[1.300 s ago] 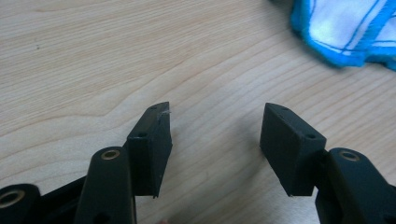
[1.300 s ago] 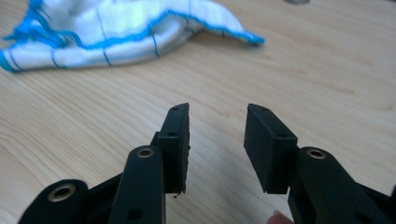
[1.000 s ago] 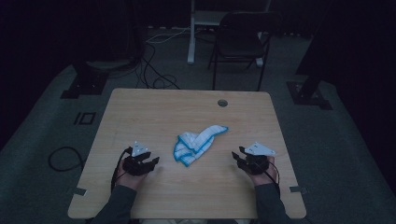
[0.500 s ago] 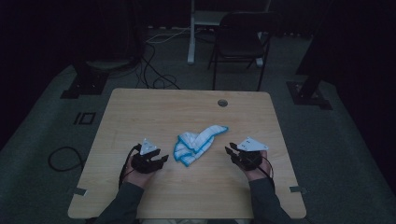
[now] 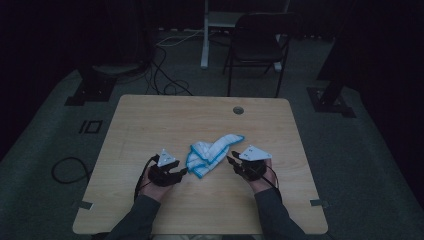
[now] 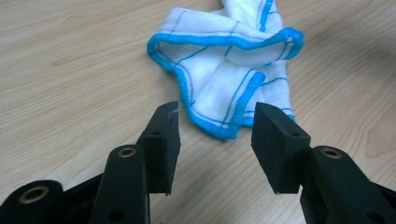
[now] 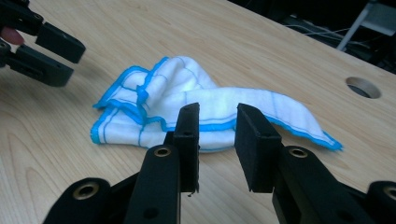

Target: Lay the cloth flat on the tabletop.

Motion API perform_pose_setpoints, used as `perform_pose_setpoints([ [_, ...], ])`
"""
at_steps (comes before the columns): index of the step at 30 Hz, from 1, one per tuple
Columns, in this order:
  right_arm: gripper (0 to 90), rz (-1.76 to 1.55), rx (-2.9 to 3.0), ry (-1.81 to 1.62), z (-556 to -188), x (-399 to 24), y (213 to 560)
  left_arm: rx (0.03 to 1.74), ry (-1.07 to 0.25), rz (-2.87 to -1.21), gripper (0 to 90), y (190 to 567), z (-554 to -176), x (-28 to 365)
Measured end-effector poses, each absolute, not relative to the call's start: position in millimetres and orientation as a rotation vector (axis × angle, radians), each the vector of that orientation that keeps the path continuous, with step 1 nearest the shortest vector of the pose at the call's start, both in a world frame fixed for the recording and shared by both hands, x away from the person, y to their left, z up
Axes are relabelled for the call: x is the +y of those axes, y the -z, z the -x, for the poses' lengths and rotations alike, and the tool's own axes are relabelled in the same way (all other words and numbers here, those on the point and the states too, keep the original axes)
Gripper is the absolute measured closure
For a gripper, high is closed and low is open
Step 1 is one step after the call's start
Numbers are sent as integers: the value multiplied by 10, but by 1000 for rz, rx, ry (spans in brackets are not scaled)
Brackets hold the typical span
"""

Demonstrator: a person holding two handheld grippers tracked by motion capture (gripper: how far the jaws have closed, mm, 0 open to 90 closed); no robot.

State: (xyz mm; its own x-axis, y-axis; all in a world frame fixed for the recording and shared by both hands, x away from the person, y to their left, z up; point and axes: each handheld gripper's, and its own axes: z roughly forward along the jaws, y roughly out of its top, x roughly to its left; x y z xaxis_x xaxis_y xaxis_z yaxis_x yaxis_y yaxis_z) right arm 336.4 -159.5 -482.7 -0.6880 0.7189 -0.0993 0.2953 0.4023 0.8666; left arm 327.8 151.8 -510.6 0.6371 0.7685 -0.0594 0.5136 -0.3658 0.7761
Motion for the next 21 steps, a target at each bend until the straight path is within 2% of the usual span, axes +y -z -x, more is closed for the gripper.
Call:
perform_pose_setpoints([
  [5,715,-860,2206,-1237,-3396,-1528,4796,988,-404,-2063,544,5102,-3281,1477],
  [21,729,-841,2259,-1266,-3474,-1298,4847,965,-400,-2072,521,5164,-3296,1343],
])
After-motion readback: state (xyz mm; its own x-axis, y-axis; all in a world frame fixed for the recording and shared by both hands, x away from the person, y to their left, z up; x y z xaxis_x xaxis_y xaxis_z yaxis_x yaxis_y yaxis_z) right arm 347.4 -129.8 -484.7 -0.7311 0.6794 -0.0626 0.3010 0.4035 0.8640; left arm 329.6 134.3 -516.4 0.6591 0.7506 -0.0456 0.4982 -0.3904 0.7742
